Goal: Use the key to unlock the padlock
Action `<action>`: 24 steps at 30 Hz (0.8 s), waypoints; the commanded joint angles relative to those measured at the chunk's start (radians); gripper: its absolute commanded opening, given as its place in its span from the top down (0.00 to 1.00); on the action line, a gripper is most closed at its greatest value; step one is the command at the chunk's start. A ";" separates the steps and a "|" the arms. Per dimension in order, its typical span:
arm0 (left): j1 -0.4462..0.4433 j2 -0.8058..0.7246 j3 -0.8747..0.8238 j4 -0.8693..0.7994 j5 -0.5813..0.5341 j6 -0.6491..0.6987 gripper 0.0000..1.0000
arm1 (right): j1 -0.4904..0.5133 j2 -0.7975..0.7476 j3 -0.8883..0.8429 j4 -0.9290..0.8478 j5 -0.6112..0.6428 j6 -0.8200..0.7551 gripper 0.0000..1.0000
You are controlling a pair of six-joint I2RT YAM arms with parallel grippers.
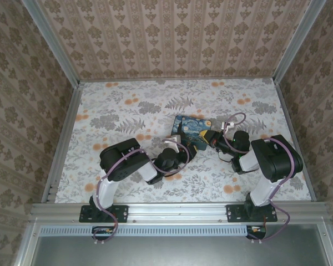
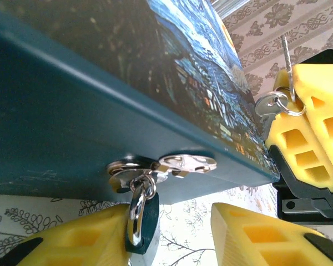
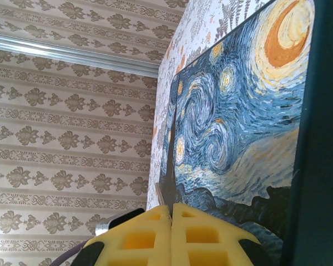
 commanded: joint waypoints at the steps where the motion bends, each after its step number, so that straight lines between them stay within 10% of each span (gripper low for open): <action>1: -0.001 0.014 0.000 0.028 -0.017 -0.011 0.60 | -0.003 0.038 -0.020 -0.065 -0.001 -0.006 1.00; 24: 0.019 0.019 -0.008 0.026 -0.011 -0.024 0.98 | -0.006 -0.004 -0.024 -0.065 -0.026 0.010 1.00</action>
